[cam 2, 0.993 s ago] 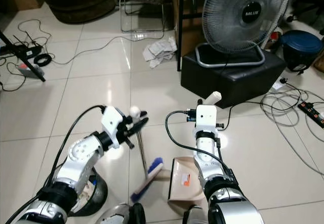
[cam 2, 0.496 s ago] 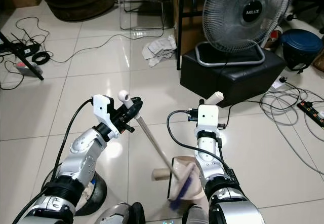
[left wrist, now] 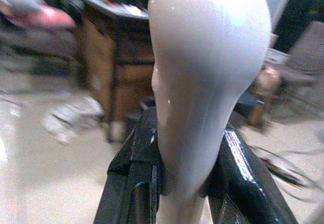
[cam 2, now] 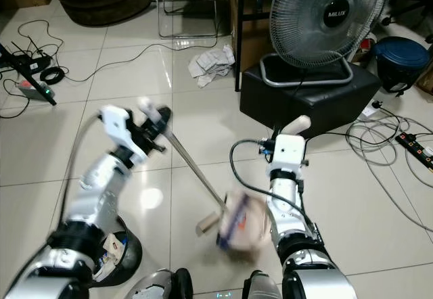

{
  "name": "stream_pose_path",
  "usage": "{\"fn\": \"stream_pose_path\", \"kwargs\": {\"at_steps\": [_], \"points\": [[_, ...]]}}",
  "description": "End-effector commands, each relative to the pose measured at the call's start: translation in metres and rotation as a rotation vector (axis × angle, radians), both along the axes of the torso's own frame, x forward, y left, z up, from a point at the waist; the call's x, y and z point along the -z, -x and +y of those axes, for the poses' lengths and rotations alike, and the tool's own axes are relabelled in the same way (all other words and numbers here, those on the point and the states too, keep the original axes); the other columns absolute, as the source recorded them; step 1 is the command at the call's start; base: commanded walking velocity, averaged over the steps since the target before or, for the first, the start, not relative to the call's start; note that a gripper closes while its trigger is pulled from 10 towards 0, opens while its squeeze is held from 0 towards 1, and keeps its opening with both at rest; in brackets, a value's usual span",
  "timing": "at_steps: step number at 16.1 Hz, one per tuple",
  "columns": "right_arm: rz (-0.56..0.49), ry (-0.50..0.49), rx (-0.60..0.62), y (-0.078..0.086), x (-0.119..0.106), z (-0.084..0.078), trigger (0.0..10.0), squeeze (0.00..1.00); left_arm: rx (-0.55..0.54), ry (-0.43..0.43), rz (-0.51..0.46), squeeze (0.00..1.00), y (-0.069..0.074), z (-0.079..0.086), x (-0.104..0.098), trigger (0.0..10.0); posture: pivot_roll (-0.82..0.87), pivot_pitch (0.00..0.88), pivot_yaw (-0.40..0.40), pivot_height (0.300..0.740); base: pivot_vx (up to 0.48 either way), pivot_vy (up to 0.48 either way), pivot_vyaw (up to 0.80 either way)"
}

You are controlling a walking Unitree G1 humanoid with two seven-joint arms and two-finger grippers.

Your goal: Sweep floor

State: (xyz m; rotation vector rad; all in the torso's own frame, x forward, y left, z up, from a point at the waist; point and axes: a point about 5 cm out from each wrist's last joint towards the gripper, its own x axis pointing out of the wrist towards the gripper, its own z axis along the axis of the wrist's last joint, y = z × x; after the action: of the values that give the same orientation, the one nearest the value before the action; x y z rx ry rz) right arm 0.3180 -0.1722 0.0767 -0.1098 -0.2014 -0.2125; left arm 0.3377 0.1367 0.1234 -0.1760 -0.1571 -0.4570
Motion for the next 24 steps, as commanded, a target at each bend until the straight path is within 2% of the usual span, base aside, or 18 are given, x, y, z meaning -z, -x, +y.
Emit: {"fn": "stream_pose_path", "kwargs": {"at_steps": [1, 3, 6, 8, 10, 11, 13, 17, 21, 24], "points": [[-0.048, 0.005, 0.001, 0.000, -0.007, -0.005, 10.0, 0.00, -0.073, -0.020, -0.050, 0.00, -0.004, 0.013, -0.009, 10.0, 0.04, 0.121, 0.096, 0.740, 0.000, 0.000, 0.00], [-0.052, 0.011, 0.007, 0.000, -0.008, -0.009, 10.0, 0.00, -0.088, -0.093, -0.059, 0.00, -0.006, 0.018, -0.008, 10.0, 0.04, 0.115, 0.097, 0.740, 0.000, 0.000, 0.00], [-0.053, 0.016, 0.000, 0.002, -0.007, -0.010, 10.0, 0.00, -0.154, -0.234, -0.010, 0.00, -0.007, 0.020, 0.011, 10.0, 0.03, 0.117, 0.100, 0.740, 0.000, 0.000, 0.00], [-0.042, 0.024, -0.014, 0.003, -0.005, -0.008, 10.0, 0.00, -0.169, -0.287, 0.026, 0.00, -0.006, 0.019, 0.020, 10.0, 0.03, 0.120, 0.101, 0.740, 0.000, 0.000, 0.00], [-0.016, 0.043, -0.028, 0.004, 0.000, -0.004, 10.0, 0.00, -0.122, -0.361, 0.078, 0.00, 0.000, 0.009, 0.038, 10.0, 0.04, 0.128, 0.101, 0.740, 0.000, 0.000, 0.00], [-0.012, 0.047, -0.029, 0.005, 0.001, -0.003, 10.0, 0.00, -0.110, -0.370, 0.083, 0.00, 0.002, 0.008, 0.040, 10.0, 0.04, 0.128, 0.101, 0.740, 0.000, 0.000, 0.00], [0.004, 0.046, -0.024, 0.007, 0.005, 0.001, 10.0, 0.00, -0.101, -0.358, 0.104, 0.00, 0.007, 0.001, 0.050, 10.0, 0.04, 0.134, 0.102, 0.740, 0.000, 0.000, 0.00], [0.062, 0.050, -0.024, 0.008, 0.014, 0.013, 10.0, 0.00, -0.136, -0.260, 0.152, 0.00, 0.008, -0.013, 0.056, 10.0, 0.05, 0.148, 0.105, 0.740, 0.000, 0.000, 0.00], [0.099, 0.074, -0.040, 0.010, 0.021, 0.024, 10.0, 0.00, -0.155, -0.232, 0.160, 0.00, 0.010, -0.015, 0.058, 10.0, 0.04, 0.156, 0.107, 0.740, 0.000, 0.000, 0.00], [0.111, 0.091, -0.017, 0.011, 0.024, 0.023, 10.0, 0.00, -0.164, -0.211, 0.174, 0.00, 0.010, -0.015, 0.059, 10.0, 0.05, 0.160, 0.105, 0.740, 0.000, 0.000, 0.00]]}}
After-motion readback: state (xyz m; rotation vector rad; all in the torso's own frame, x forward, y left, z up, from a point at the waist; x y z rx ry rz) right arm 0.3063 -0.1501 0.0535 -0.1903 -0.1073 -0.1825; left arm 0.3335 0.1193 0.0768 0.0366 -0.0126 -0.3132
